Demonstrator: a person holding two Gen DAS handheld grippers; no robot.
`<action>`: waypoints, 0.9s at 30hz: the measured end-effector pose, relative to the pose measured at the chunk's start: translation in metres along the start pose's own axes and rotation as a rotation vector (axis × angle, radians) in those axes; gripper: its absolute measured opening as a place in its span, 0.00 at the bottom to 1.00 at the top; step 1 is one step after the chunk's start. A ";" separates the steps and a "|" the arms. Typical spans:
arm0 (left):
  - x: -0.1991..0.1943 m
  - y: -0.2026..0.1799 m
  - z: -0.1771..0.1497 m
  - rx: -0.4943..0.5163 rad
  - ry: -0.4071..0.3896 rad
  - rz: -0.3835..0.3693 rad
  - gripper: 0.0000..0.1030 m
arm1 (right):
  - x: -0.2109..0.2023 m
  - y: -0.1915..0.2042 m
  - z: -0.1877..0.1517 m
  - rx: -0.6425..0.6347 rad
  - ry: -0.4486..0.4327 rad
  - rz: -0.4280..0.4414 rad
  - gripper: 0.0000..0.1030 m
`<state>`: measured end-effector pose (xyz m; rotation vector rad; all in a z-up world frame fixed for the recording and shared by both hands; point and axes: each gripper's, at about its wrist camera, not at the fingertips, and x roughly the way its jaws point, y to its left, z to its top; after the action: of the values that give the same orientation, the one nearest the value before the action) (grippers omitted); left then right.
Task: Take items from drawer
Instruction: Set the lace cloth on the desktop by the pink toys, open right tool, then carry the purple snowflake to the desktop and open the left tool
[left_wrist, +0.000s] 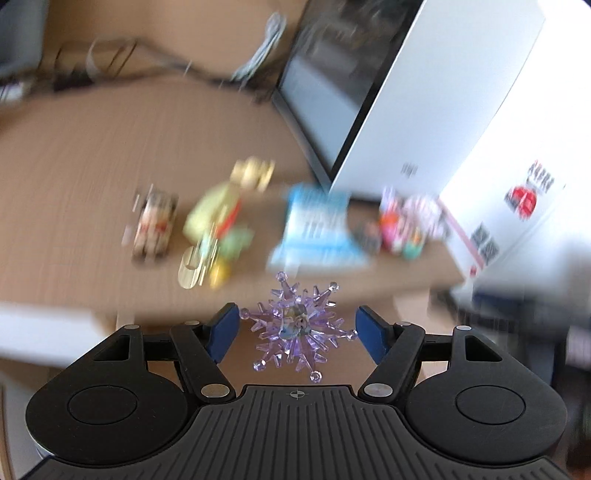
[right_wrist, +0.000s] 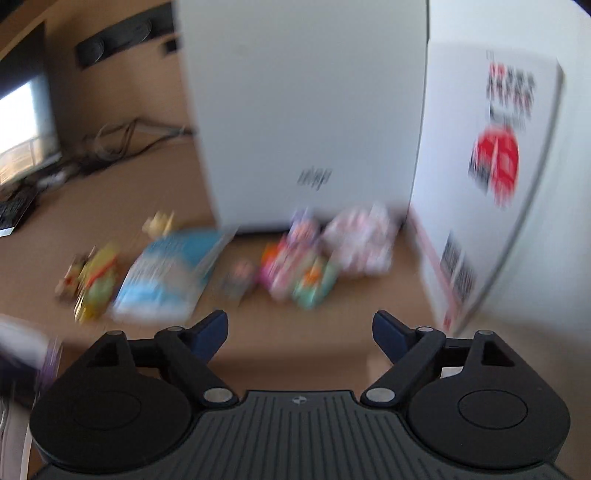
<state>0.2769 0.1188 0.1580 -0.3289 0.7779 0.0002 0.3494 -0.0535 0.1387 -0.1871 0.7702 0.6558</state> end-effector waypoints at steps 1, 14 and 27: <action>0.004 -0.003 0.010 0.019 -0.025 -0.003 0.73 | -0.003 0.004 -0.009 -0.006 0.017 0.007 0.84; 0.089 0.006 0.058 0.108 -0.125 0.160 0.73 | -0.047 0.027 -0.063 -0.057 0.059 0.008 0.94; 0.094 -0.027 0.078 0.306 -0.036 0.259 0.74 | -0.005 0.033 -0.026 -0.036 0.012 0.044 0.96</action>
<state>0.4013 0.1051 0.1532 0.0633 0.7677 0.1284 0.3115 -0.0399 0.1256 -0.2069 0.7760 0.7111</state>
